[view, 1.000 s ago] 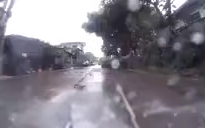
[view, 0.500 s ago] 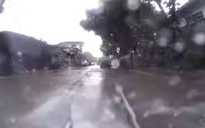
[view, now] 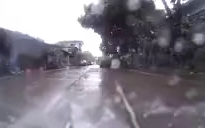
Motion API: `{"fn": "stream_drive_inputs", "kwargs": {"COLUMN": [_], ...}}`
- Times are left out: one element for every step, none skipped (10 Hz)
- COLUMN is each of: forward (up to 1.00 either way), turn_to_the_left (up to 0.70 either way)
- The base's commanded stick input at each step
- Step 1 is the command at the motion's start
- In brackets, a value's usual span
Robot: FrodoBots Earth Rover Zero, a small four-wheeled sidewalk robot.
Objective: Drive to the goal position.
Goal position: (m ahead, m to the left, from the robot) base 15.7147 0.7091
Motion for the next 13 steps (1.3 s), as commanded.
{"fn": "stream_drive_inputs", "kwargs": {"forward": [1.0, 1.0, 1.0, 1.0, 1.0, 1.0, 1.0, 1.0, 1.0, 1.0, 1.0, 1.0, 1.0], "turn_to_the_left": [0.27, 0.27, 0.27, 0.0, 0.0, 0.0, 0.0, 0.0, 0.0, 0.0, 0.0, 0.0, 0.0]}}
